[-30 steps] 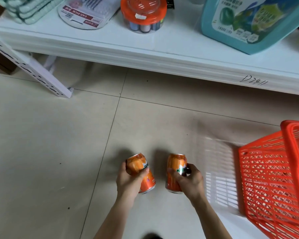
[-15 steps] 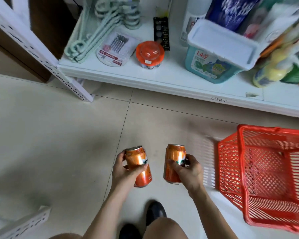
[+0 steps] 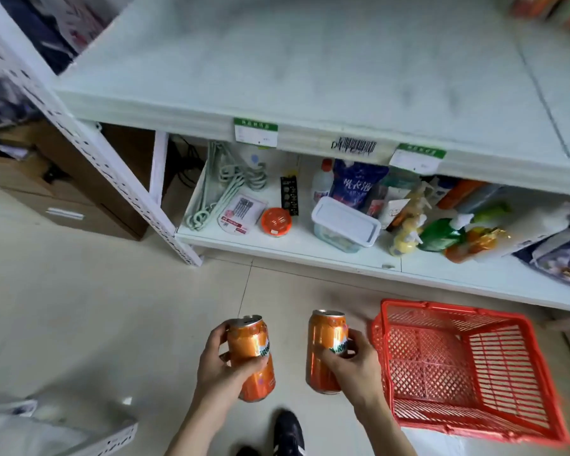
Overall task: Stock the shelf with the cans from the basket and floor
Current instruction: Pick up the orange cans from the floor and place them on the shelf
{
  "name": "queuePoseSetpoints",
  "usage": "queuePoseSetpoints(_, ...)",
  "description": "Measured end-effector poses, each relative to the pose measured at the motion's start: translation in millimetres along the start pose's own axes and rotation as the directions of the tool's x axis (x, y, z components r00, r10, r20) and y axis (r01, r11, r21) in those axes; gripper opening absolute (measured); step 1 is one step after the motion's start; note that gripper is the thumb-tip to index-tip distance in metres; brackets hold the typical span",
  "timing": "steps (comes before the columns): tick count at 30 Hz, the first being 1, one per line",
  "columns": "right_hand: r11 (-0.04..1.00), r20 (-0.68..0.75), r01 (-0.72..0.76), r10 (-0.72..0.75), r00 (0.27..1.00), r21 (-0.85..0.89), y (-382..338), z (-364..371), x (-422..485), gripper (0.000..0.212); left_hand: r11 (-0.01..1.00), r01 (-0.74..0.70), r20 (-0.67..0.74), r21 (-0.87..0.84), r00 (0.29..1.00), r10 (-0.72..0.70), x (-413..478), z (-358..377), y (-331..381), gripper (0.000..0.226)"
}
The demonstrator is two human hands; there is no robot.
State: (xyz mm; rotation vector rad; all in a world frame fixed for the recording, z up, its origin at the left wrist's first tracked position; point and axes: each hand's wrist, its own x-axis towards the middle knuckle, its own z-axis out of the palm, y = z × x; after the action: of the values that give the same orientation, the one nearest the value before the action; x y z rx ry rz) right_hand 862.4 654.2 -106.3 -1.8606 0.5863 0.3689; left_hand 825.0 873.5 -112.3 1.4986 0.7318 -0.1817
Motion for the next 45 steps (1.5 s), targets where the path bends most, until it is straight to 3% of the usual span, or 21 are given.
queuePoseSetpoints(13,0.965,-0.023,0.233,-0.232,0.972,0.124,-160.0,-98.9,-137.0,0.038,0.978,-0.207,0.08,-0.014,0.975,0.207,-144.3,-18.0,172.3,0.081)
queuePoseSetpoints(19,0.93,-0.051,0.309,-0.305,0.951,0.198,-199.6,-136.8,-186.9,0.035,0.955,-0.292,0.116,-0.05,0.948,0.296,-191.7,-15.6,226.7,0.082)
queuePoseSetpoints(25,0.901,-0.083,0.338,-0.328,0.941,0.273,-222.3,-170.7,-222.1,0.047,0.926,-0.367,0.165,-0.091,0.911,0.377,-228.2,-0.3,260.2,0.079)
queuePoseSetpoints(29,0.872,-0.119,0.395,-0.376,0.919,0.289,-232.0,-197.1,-230.8,0.036,0.91,-0.399,0.183,-0.114,0.892,0.414,-245.6,23.0,281.5,0.077)
queuePoseSetpoints(45,0.86,-0.115,0.454,-0.439,0.891,0.232,-251.6,-339.4,-174.6,0.033,0.876,-0.444,0.175,-0.189,0.862,0.475,-262.4,186.9,328.6,0.086)
